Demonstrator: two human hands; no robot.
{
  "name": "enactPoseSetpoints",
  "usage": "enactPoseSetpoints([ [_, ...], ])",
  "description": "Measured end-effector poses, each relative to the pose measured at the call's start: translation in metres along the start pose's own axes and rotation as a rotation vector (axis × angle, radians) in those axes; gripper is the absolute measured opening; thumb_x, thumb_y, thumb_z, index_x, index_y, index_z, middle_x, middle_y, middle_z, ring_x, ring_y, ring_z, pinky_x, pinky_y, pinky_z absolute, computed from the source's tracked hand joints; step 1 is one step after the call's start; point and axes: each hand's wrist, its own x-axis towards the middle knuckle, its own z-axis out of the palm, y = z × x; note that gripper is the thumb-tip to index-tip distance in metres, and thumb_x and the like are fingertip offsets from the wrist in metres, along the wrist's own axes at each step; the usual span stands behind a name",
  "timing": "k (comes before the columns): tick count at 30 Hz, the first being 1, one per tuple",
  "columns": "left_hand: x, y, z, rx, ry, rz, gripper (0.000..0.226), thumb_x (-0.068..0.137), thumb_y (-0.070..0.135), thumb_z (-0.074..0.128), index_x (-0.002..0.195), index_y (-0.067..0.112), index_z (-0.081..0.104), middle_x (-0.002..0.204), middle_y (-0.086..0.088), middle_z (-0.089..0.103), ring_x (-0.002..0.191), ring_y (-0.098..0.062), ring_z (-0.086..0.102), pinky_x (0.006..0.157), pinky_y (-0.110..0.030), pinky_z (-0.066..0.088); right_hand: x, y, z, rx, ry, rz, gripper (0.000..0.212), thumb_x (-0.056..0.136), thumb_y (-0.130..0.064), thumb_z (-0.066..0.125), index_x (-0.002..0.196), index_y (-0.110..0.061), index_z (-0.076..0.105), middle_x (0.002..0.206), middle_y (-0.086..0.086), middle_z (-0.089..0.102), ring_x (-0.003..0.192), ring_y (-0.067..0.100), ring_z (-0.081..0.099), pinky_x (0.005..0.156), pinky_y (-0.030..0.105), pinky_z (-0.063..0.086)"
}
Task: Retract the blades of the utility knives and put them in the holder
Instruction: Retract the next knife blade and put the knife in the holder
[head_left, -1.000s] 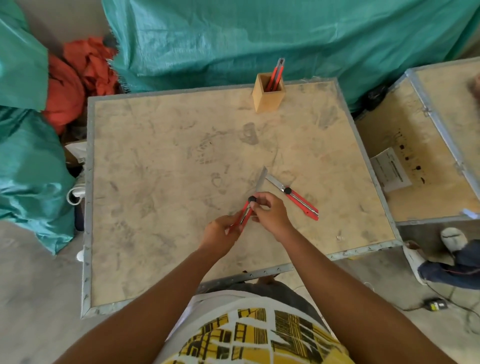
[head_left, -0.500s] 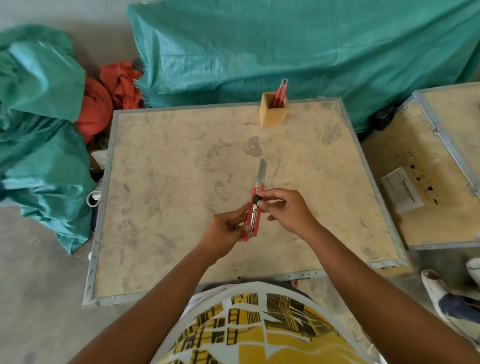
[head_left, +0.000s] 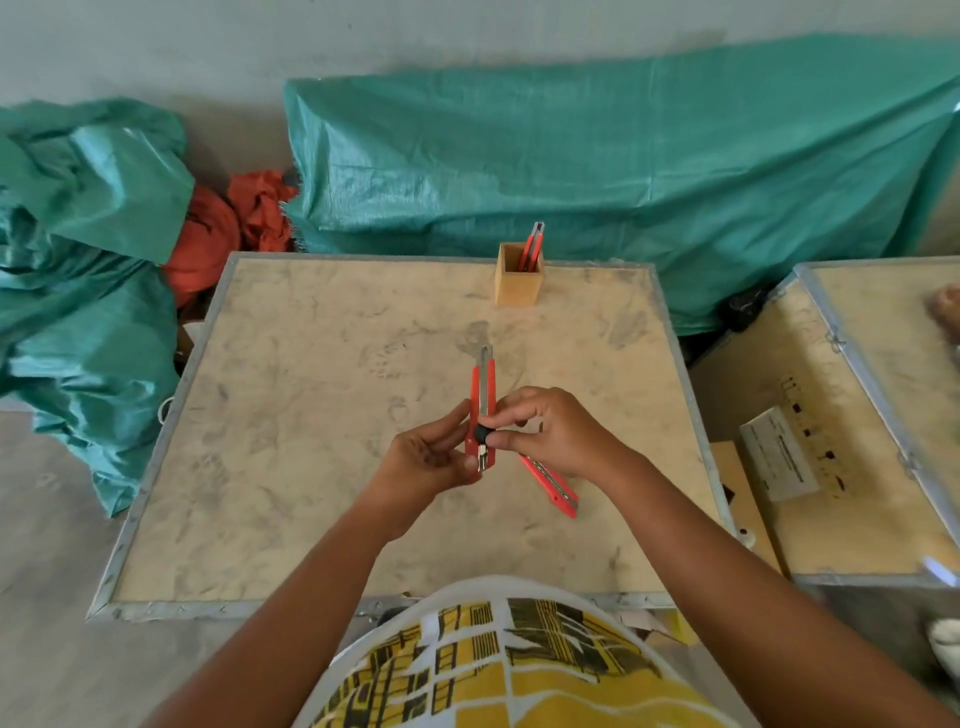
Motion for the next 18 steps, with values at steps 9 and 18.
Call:
enactPoseSetpoints([
  [9, 0.007, 0.015, 0.020, 0.106, 0.039, 0.085, 0.074, 0.079, -0.017, 0.069, 0.137, 0.026, 0.055, 0.120, 0.000, 0.074, 0.080, -0.018, 0.062, 0.089, -0.043, 0.059, -0.002, -0.011, -0.024, -0.112, -0.016, -0.087, 0.026, 0.084, -0.022, 0.082, 0.106, -0.036, 0.078, 0.101, -0.019, 0.062, 0.088, -0.008, 0.055, 0.076, 0.006, 0.042],
  [18, 0.011, 0.028, 0.012, 0.209, 0.050, 0.125, 0.076, 0.079, -0.013, 0.073, 0.142, 0.023, 0.051, 0.128, 0.000, 0.070, 0.073, -0.011, 0.063, 0.086, -0.043, 0.060, 0.003, -0.018, -0.016, -0.115, 0.127, -0.166, 0.026, 0.076, -0.027, 0.088, 0.100, -0.030, 0.078, 0.102, -0.012, 0.068, 0.087, -0.004, 0.055, 0.073, 0.007, 0.040],
])
